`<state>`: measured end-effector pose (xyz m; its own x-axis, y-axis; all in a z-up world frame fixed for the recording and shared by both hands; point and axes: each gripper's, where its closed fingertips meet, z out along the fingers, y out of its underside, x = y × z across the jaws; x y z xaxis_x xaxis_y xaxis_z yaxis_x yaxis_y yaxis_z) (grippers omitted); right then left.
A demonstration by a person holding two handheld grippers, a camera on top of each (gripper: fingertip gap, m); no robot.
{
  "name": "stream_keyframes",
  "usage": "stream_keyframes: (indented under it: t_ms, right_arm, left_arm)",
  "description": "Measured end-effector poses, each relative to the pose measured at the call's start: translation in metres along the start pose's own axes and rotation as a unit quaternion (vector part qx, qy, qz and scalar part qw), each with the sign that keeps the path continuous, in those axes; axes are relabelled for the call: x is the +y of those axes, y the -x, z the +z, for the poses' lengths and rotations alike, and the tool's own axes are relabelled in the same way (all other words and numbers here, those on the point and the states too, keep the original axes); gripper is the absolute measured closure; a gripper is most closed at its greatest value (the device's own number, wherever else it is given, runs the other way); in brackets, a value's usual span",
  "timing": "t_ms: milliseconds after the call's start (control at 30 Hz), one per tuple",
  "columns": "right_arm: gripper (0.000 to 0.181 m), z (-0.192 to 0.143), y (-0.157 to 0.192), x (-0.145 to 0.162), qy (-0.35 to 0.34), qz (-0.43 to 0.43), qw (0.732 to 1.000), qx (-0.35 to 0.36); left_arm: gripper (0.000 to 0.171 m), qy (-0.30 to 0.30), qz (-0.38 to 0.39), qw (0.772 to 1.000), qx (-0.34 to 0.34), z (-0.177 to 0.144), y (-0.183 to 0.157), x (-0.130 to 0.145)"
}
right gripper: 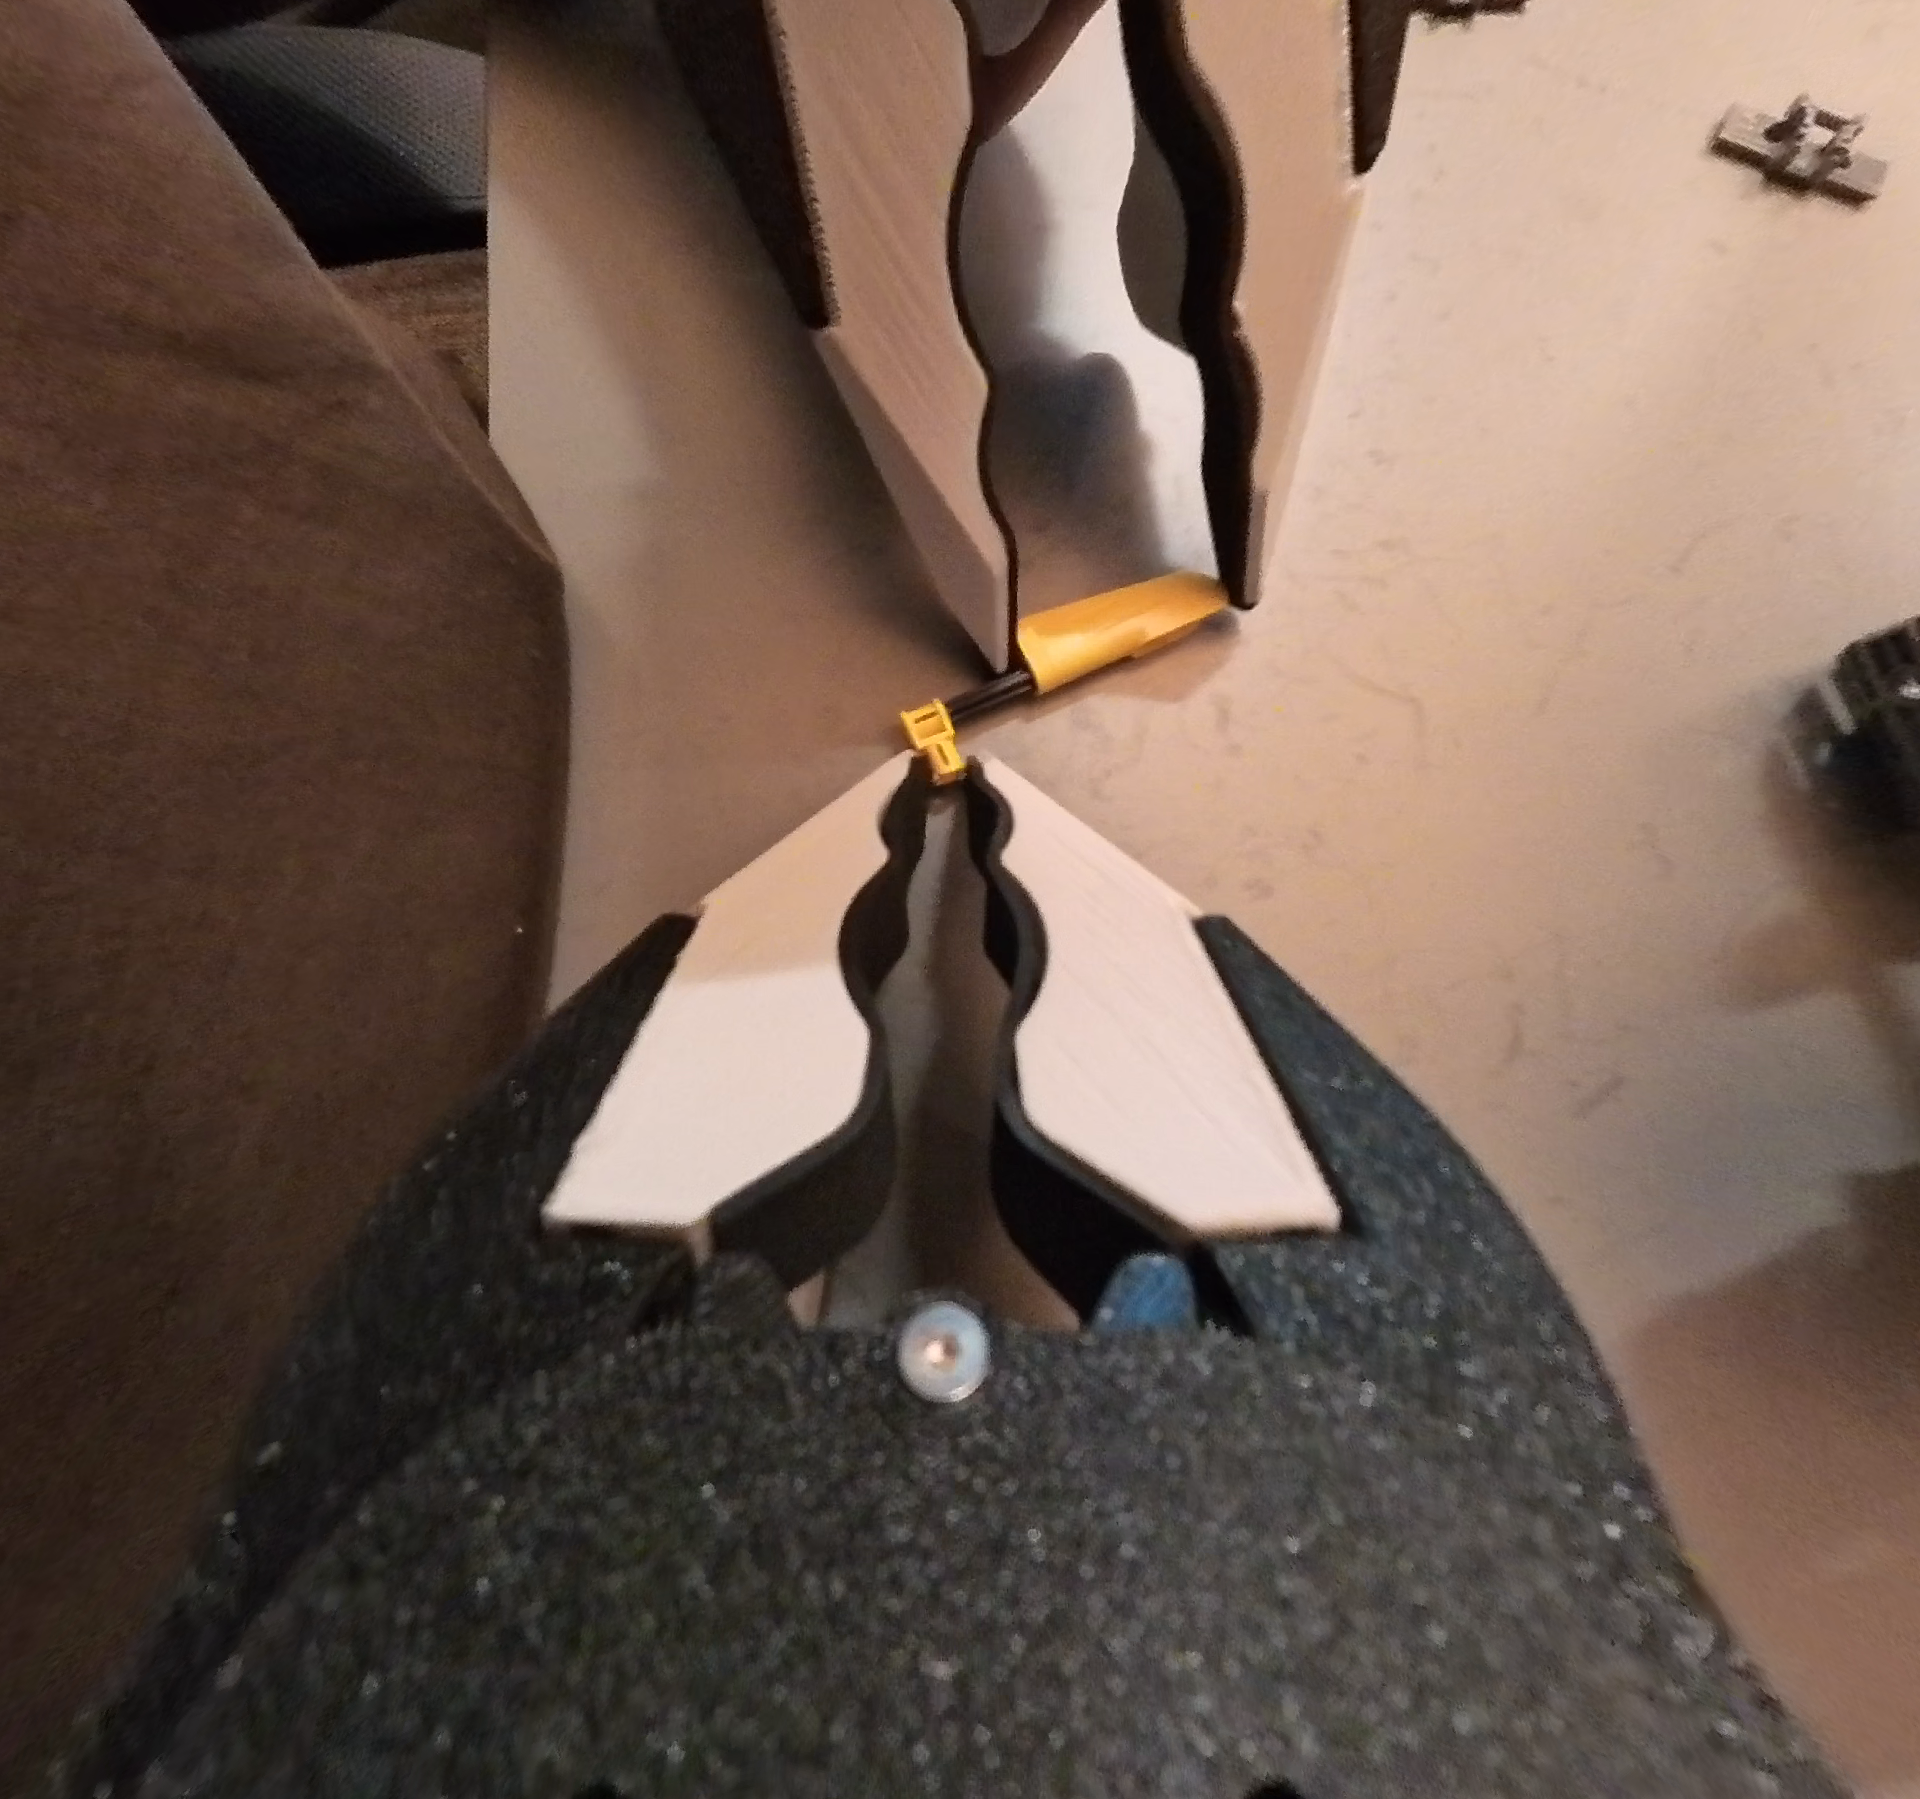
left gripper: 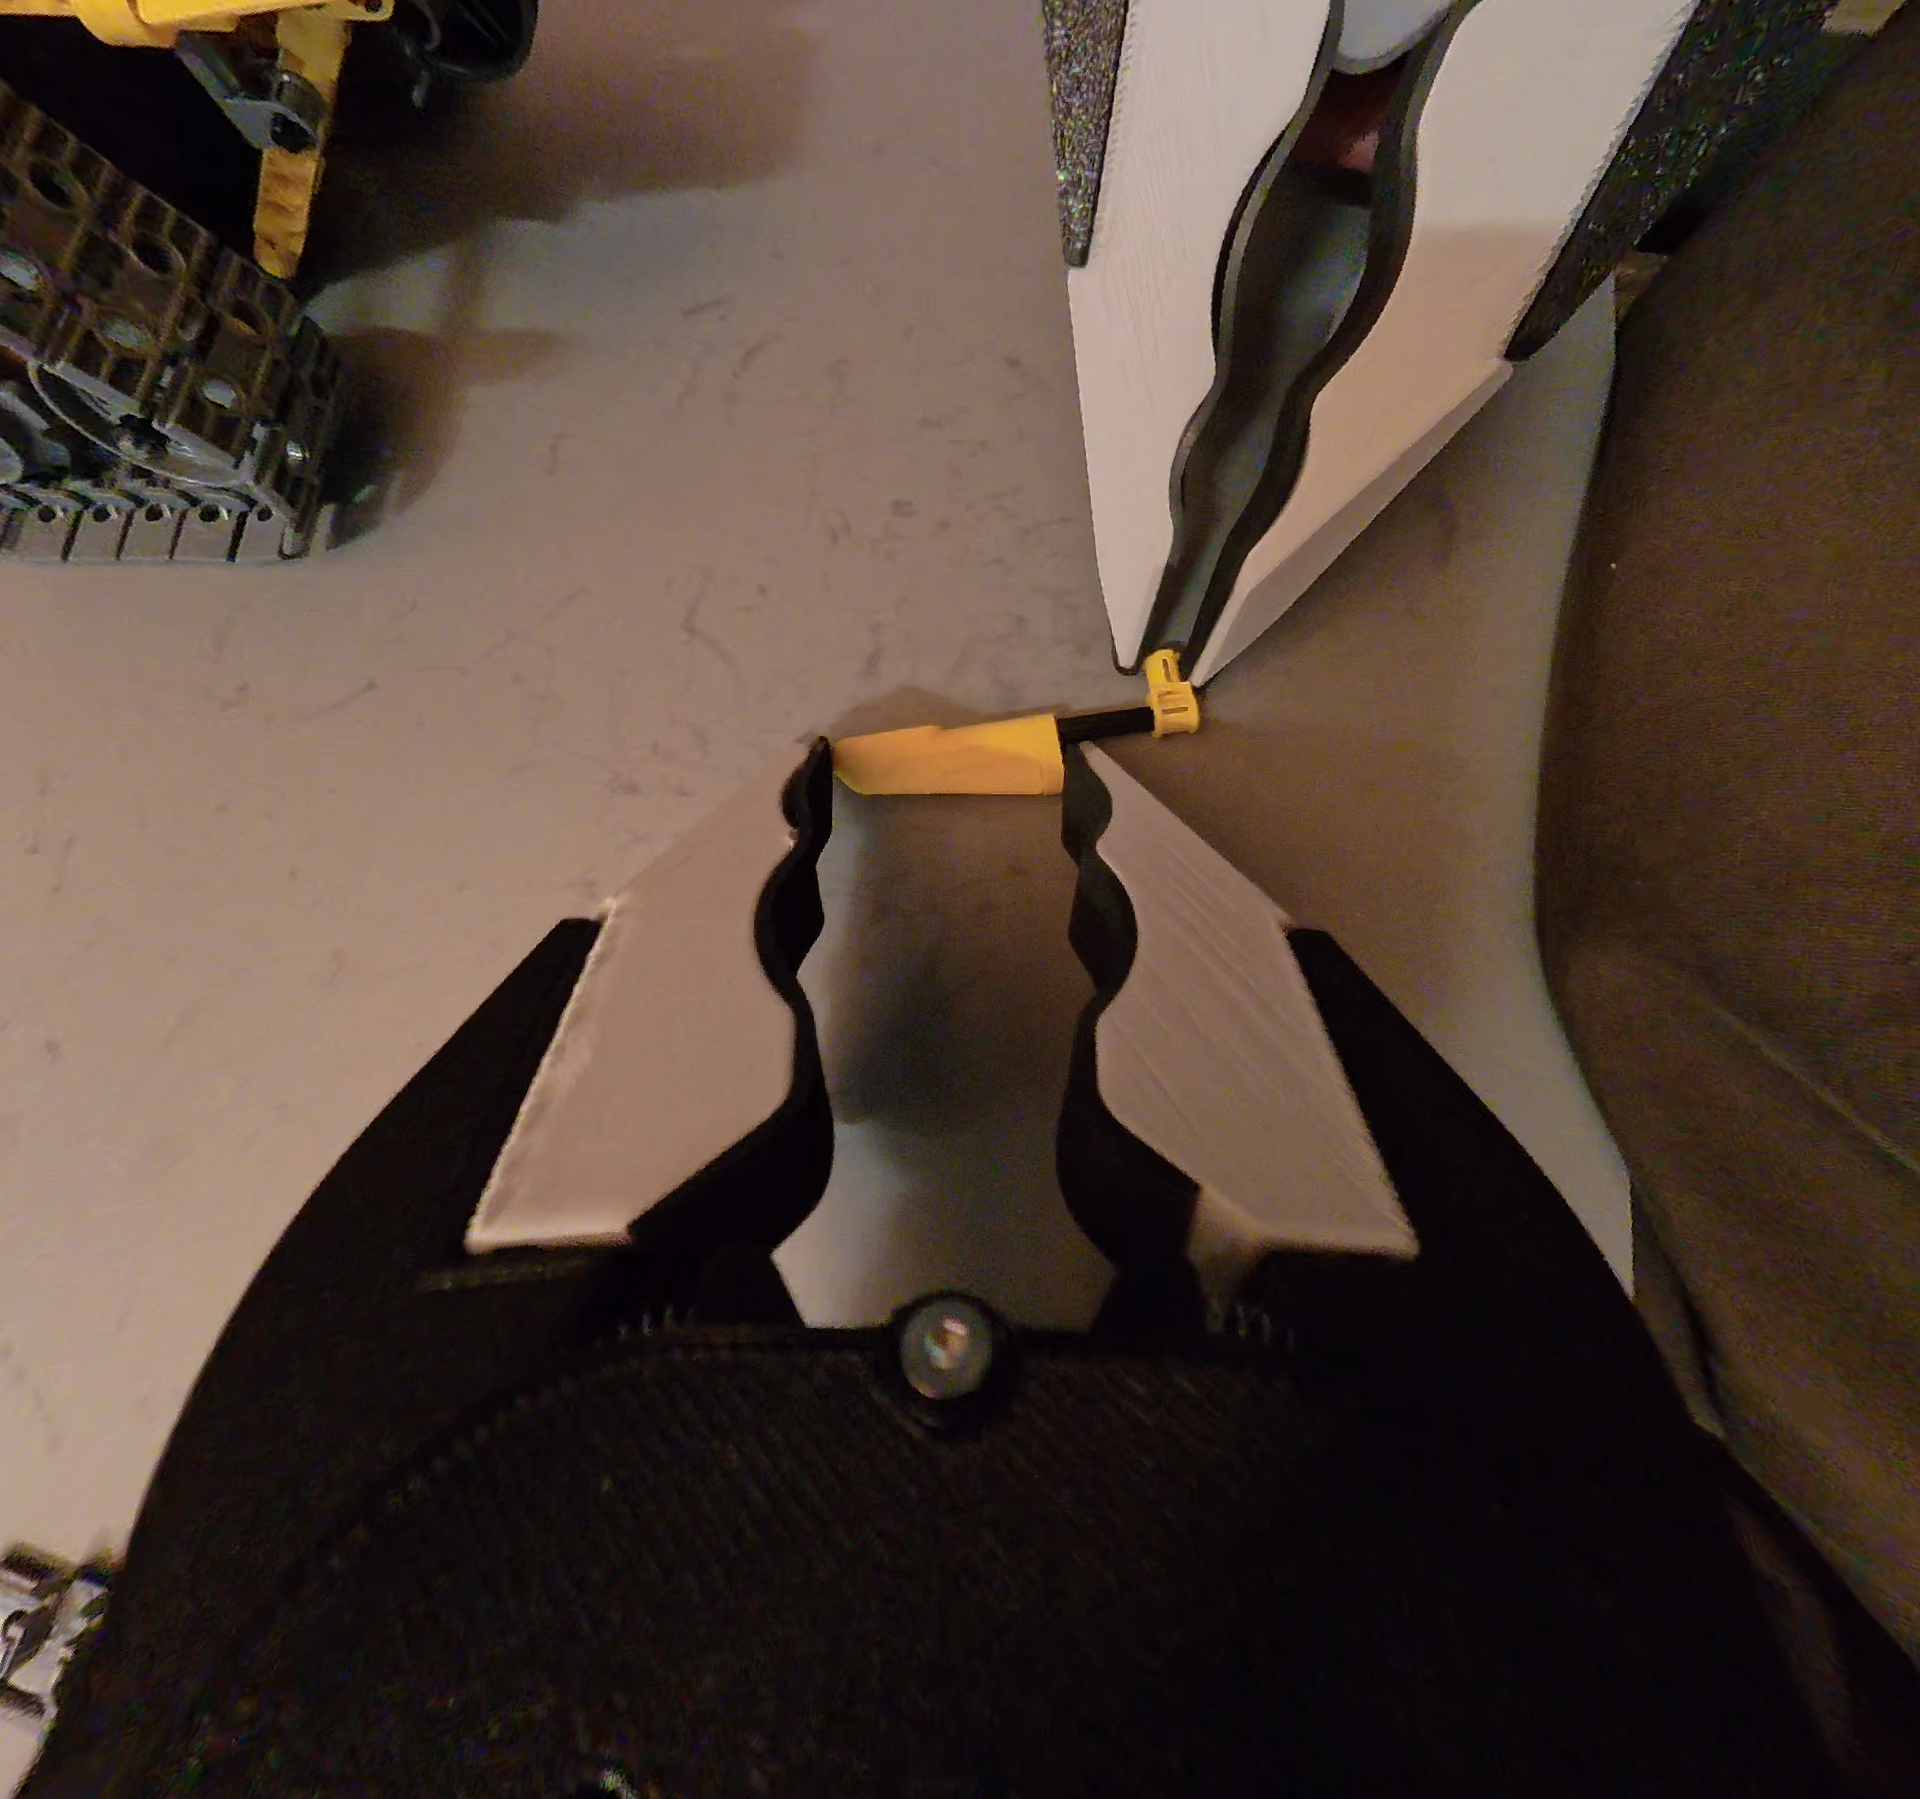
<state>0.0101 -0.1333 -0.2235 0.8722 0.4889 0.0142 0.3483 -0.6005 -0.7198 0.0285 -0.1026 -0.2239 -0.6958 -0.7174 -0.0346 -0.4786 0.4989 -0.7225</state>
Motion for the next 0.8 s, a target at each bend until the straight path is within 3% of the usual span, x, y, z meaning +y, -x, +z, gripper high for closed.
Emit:
stream_keyframes:
  t_ms: [333,800]
  right_arm:
    - [0.175,0.0000,-0.0016,0.0002,-0.002,0.013,1.000,0.026]
    - [0.175,0.0000,-0.0021,-0.0002,-0.002,0.030,0.999,-0.015]
  left_arm:
    - [0.128,-0.001,0.003,1.000,-0.013,-0.0005,0.0023,0.0009]
    - [0.128,-0.001,0.006,1.000,-0.017,-0.0004,0.0024,0.0013]
